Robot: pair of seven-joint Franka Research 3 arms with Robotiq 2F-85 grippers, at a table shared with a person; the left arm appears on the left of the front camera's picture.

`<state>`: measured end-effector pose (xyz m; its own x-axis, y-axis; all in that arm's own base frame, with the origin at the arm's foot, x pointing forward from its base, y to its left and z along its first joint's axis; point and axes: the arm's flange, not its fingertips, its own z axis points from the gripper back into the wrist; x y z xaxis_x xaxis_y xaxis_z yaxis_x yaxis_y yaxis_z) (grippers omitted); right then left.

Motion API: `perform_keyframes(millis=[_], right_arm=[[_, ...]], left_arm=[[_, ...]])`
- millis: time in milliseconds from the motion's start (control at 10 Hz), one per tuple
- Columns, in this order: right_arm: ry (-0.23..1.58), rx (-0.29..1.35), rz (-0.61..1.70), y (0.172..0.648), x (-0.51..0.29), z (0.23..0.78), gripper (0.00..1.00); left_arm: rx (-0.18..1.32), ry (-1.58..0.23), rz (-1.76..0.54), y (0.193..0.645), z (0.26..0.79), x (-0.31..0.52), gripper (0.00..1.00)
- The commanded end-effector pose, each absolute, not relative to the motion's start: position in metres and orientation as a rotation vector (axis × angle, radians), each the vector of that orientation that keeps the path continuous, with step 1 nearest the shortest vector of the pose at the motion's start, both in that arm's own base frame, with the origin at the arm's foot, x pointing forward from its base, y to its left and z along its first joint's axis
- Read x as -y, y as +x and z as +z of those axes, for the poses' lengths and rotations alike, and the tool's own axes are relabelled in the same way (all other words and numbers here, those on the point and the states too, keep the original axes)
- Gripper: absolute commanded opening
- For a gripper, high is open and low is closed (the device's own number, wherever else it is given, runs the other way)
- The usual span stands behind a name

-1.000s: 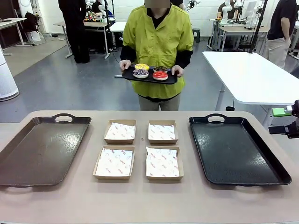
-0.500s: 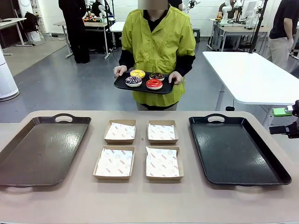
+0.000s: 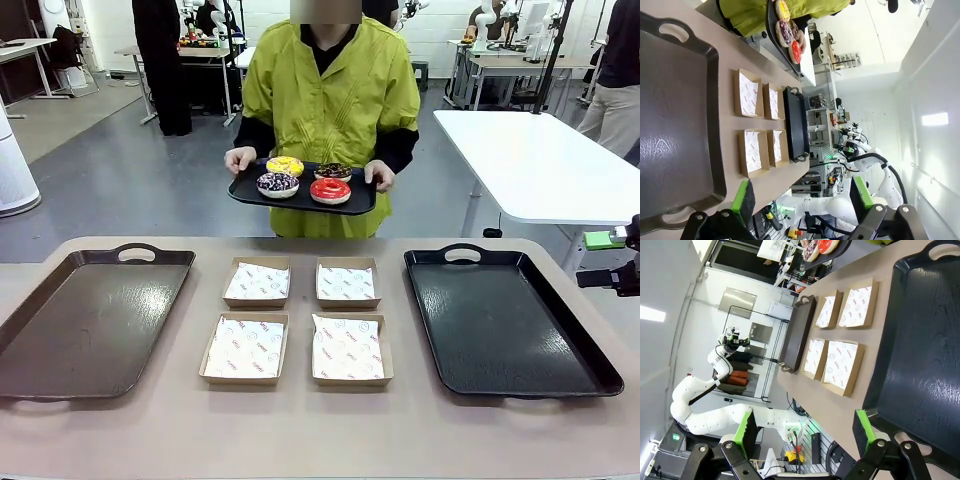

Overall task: Individually package the donuts and arrange them on the tray.
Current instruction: Pick up one Paper togo box.

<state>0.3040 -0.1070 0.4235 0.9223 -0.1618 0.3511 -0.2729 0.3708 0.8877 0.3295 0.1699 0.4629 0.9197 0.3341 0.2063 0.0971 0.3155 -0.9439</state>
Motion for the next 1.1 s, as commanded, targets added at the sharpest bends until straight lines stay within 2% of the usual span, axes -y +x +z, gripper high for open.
perform_keyframes(millis=[0, 1000], right_arm=[[1.200, 0.417, 0.072, 0.3039, 0.1081, 0.4229, 1.00], [1.200, 0.417, 0.072, 0.3039, 0.1081, 0.4229, 1.00]], left_arm=[[0.405, -1.257, 0.165, 0.3289, 0.4632, -0.1709, 1.00], [0.405, -1.257, 0.165, 0.3289, 0.4632, -0.1709, 1.00]])
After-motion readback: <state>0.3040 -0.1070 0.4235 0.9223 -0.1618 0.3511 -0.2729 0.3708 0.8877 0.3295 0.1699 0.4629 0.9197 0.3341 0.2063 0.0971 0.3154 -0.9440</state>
